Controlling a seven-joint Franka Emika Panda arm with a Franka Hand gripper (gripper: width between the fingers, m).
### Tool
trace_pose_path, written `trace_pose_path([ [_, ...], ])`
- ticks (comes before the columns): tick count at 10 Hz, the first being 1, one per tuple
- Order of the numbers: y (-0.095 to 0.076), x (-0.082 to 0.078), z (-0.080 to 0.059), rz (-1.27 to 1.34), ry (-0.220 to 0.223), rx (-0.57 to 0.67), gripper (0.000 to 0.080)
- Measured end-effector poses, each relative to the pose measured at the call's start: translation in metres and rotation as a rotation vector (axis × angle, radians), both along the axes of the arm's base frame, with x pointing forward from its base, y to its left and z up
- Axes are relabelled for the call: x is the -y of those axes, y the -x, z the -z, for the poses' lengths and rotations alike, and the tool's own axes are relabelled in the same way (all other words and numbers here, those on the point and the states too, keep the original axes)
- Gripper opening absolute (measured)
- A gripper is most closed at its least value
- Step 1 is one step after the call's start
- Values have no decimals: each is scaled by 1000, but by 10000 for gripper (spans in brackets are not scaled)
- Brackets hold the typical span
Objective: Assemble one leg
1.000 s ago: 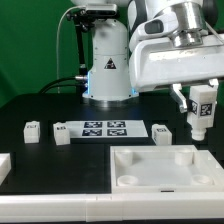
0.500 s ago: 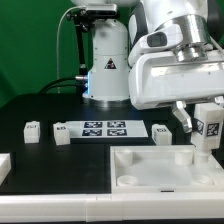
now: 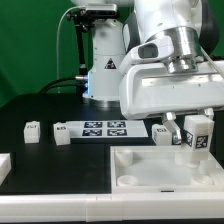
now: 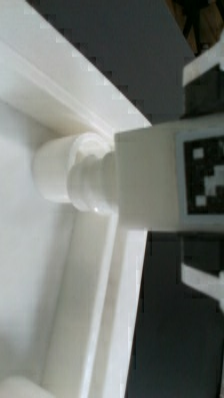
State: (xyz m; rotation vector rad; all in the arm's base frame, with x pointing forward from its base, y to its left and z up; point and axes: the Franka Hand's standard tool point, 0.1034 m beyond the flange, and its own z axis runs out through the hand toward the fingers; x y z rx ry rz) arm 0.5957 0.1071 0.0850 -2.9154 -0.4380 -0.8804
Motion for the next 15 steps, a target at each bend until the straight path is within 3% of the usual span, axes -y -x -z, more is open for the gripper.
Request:
trace_pose_path([
  [2, -1, 2, 3, 3, 0, -4, 287],
  [4, -1, -11, 7, -13, -3, -6, 287],
  [7, -2, -17, 7, -18, -6, -5, 287],
  [15, -9, -13, 11, -13, -5, 6, 287],
])
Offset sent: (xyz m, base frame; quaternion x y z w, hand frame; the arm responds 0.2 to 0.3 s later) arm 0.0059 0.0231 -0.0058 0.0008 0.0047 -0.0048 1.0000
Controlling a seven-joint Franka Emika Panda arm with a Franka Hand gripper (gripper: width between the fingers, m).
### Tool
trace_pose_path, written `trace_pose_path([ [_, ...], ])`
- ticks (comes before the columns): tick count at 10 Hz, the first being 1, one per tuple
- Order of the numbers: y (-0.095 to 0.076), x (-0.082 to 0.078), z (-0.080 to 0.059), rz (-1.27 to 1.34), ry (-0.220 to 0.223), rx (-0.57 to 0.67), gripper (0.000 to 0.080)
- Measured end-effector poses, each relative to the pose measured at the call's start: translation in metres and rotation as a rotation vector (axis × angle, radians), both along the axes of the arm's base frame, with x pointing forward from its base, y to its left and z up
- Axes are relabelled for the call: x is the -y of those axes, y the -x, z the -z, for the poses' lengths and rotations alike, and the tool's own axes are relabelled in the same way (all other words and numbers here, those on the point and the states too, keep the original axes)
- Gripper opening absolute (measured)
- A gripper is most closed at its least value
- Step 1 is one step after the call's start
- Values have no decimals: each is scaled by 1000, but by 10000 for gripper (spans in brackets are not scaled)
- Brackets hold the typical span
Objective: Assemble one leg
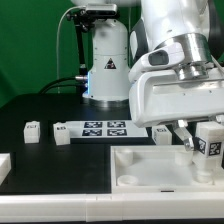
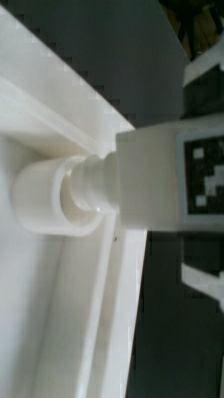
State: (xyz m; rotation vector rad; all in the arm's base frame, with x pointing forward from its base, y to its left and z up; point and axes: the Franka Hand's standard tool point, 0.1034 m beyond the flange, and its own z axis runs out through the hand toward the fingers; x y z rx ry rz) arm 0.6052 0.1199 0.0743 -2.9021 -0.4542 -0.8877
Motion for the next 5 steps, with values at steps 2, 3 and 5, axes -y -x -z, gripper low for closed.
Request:
trace_pose_path([
  [2, 2, 6, 5, 4, 5, -9, 287],
  [3, 3, 7, 8, 5, 5, -13, 287],
  [5, 5, 4, 13, 2, 3, -17, 287],
])
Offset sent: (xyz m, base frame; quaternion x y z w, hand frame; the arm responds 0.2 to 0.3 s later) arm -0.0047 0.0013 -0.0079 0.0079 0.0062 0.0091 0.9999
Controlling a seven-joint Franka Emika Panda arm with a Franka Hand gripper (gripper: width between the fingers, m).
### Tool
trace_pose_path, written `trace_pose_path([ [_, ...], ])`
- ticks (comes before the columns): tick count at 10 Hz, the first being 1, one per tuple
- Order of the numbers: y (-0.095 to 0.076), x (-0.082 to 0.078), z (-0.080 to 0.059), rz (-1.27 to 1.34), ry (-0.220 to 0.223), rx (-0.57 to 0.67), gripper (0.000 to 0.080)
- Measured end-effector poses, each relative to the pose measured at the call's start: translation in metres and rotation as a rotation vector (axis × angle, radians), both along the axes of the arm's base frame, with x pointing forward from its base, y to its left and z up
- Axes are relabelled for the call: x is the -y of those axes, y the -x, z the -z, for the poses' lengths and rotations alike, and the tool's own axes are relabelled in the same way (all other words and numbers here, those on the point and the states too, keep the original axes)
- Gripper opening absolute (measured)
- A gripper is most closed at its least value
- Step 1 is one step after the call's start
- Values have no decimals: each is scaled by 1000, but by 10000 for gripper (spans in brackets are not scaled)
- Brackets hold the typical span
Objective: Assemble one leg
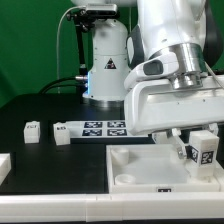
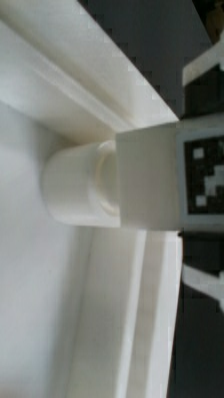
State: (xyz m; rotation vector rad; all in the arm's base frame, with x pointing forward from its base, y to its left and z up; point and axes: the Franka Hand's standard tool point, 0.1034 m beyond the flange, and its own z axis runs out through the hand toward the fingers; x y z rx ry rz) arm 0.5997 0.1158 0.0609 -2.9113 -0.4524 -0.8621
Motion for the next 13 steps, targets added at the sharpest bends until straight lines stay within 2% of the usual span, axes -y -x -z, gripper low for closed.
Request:
trace_pose_path([
  [6, 1, -1, 2, -1, 1, -8, 287],
  [7, 1, -1, 2, -1, 1, -8, 482],
  [8, 1, -1, 2, -1, 1, -8, 606],
  [9, 1, -1, 2, -2, 1, -9, 606],
  [10, 1, -1, 2, -2, 1, -9, 640],
  [13, 1, -1, 2, -2, 1, -9, 648],
])
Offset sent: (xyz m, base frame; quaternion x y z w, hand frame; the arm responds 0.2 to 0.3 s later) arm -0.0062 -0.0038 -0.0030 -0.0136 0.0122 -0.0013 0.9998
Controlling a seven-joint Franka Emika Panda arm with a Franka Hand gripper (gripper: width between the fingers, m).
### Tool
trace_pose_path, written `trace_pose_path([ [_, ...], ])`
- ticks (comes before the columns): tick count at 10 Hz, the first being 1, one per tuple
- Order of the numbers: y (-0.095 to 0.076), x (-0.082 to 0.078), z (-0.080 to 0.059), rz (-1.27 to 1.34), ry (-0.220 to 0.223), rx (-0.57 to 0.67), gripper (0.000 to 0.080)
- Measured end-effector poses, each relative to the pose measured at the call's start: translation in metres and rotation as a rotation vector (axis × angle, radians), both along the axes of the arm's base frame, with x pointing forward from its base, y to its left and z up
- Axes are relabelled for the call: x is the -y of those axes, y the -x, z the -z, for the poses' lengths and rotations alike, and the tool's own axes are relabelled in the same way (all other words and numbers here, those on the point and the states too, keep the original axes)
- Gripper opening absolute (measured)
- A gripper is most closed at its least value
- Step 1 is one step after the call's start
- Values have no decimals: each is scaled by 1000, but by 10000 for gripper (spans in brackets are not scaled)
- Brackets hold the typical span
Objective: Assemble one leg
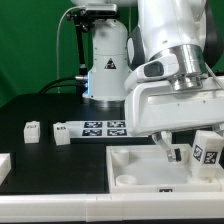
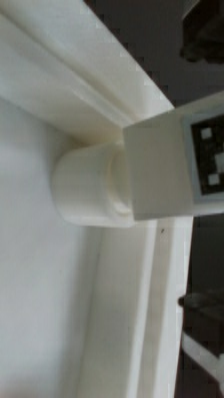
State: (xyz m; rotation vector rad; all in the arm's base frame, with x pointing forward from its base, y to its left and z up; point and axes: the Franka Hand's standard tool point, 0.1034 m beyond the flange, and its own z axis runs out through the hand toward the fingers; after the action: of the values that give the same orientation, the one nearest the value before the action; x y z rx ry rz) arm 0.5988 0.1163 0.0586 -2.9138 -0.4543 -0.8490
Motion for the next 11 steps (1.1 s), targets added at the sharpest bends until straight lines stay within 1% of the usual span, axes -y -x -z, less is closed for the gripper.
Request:
trace_pose_path([
  [1, 0, 0, -1, 2, 0, 0, 649],
  [3, -4, -1, -12, 11, -4, 12, 649],
  [4, -4, -2, -13, 10, -4, 10, 649],
  [5, -2, -3, -10, 3, 4, -38, 649],
  [6, -2, -4, -8, 1, 6, -56, 649],
  [7, 4, -8, -5, -15, 21, -161, 649],
  [8, 6, -12, -8, -20, 34, -271, 649],
  [9, 2, -13, -12, -2, 37, -332, 649],
  [10, 0, -10, -13, 23, 36, -360, 649],
  [11, 7, -9, -12, 46, 46, -468, 649],
])
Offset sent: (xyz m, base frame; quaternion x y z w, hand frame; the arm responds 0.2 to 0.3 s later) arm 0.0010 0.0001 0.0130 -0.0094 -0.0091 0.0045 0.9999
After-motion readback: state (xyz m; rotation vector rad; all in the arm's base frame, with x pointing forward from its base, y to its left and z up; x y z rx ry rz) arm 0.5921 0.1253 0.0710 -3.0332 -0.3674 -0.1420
